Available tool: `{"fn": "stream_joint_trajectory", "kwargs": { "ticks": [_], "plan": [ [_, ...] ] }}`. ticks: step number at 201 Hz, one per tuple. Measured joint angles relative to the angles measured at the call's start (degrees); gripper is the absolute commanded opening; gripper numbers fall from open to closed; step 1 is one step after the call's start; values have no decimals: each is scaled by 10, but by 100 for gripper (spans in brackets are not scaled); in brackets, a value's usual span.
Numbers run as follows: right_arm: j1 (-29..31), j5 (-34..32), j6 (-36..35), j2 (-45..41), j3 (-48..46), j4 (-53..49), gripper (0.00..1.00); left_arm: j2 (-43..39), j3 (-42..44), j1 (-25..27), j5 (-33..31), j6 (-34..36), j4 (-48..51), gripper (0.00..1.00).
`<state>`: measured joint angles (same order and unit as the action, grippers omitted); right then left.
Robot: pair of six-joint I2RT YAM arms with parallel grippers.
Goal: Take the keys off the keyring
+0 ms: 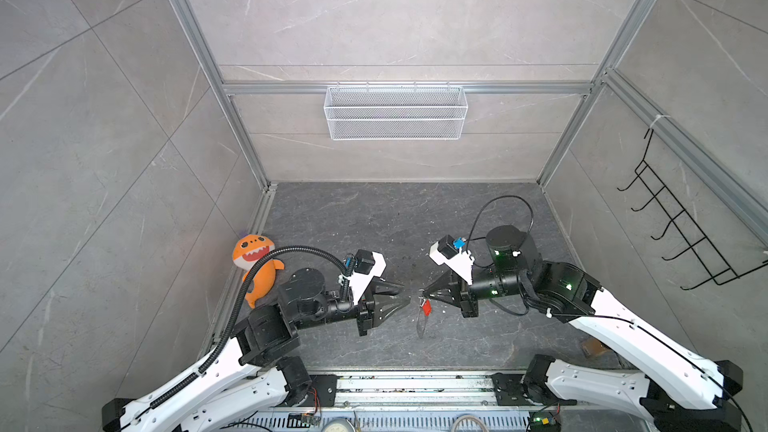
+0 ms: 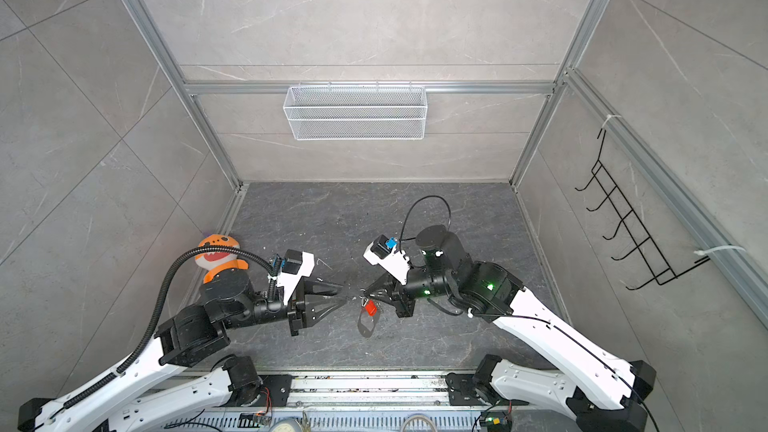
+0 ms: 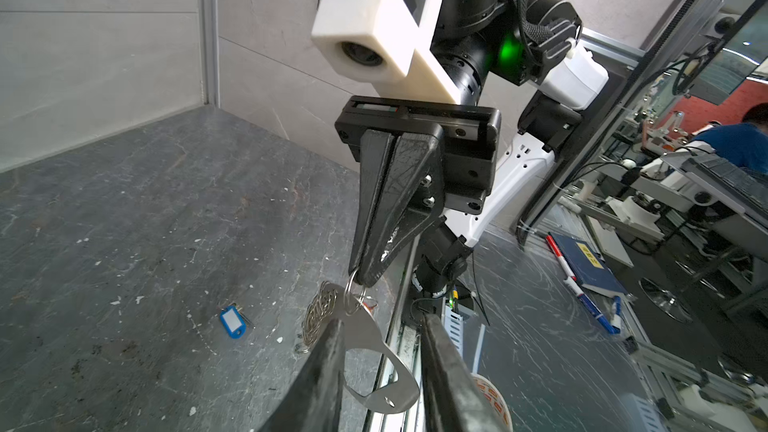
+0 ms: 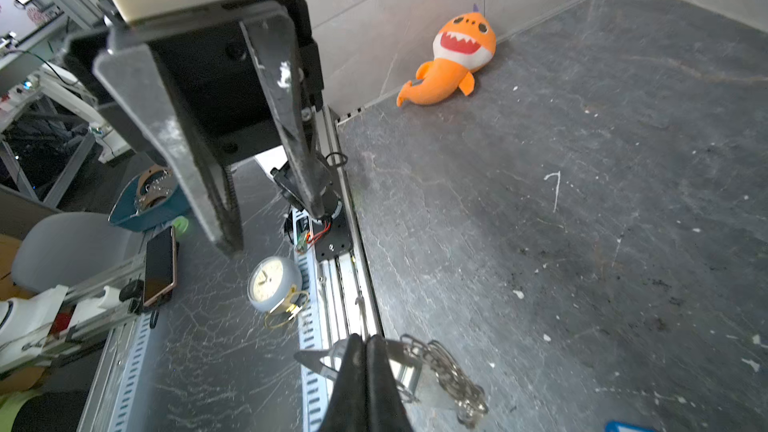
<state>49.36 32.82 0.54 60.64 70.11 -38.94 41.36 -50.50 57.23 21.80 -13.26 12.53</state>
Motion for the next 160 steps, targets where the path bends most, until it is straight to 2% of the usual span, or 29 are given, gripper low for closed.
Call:
{"fn": "stream_joint_trajectory", "kwargs": {
  "ticks": [50,92,160],
  "plan": [
    [0,11,-23,9,16,-49,0,44,-8,0,38,0,30,36],
    [1,23,-32,18,32,-61,0,60,-22,0,44,0,37,36],
    [11,25,-38,28,38,-67,0,78,-23,0,58,0,38,13]
  ]
}}
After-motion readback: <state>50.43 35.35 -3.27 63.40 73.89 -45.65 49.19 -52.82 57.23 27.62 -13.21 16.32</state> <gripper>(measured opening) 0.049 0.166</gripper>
